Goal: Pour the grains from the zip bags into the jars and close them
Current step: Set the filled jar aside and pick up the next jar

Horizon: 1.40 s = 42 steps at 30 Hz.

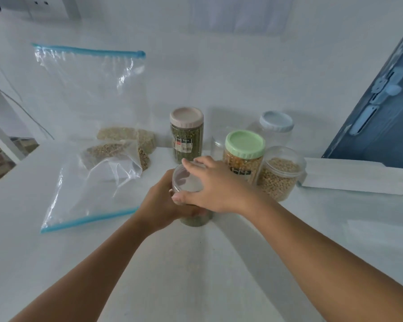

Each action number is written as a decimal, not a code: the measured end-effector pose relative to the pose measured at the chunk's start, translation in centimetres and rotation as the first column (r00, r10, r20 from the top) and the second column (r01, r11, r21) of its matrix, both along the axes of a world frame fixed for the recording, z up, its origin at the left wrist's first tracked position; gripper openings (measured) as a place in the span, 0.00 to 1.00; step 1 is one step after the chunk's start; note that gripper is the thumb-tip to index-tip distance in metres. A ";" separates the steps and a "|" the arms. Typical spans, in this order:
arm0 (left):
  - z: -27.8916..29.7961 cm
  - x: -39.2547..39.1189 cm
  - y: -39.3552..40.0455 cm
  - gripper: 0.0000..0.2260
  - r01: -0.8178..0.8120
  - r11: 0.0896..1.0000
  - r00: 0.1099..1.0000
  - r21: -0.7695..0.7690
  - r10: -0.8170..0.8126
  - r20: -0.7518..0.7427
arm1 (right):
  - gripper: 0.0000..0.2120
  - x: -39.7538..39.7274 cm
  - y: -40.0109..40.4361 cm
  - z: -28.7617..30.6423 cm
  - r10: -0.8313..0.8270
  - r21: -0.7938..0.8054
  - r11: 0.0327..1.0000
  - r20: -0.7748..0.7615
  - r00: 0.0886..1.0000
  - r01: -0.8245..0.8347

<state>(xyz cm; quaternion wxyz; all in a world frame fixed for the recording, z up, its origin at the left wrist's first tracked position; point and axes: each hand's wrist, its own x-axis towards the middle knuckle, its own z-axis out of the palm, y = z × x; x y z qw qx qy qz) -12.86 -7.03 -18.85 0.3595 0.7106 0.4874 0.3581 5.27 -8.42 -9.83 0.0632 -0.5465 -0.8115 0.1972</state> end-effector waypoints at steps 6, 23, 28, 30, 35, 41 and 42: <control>-0.5 -2.8 3.6 0.47 0.084 0.995 0.995 -0.052 -0.080 0.067 | 0.49 -3.0 3.4 1.3 -0.059 -0.096 0.994 -0.007 0.998 0.058; -0.9 -3.1 4.6 0.47 0.138 0.987 0.985 -0.077 -0.129 0.111 | 0.51 -4.8 3.5 2.0 -0.230 0.003 0.972 0.170 0.958 0.233; -1.1 -3.2 4.2 0.45 0.122 0.990 0.984 -0.077 -0.110 0.141 | 0.56 -4.9 2.2 1.6 -0.271 -0.003 0.960 0.218 0.938 0.278; -1.1 -3.2 4.2 0.45 0.123 0.990 0.984 -0.069 -0.113 0.135 | 0.55 -4.6 1.2 1.9 -0.348 0.014 0.936 0.194 0.917 0.352; -1.0 -2.8 4.1 0.46 0.101 0.992 0.989 -0.072 -0.092 0.118 | 0.46 -3.7 0.4 2.6 -0.425 0.163 0.901 0.136 0.895 0.403; -0.8 -2.7 3.8 0.46 0.087 0.994 0.990 -0.063 -0.079 0.118 | 0.46 -3.4 1.6 1.6 -0.259 -0.153 0.955 -0.024 0.966 0.252; -0.8 -2.6 3.7 0.46 0.077 0.995 0.990 -0.063 -0.069 0.127 | 0.47 -3.6 1.7 1.0 -0.286 -0.095 0.954 -0.016 0.958 0.283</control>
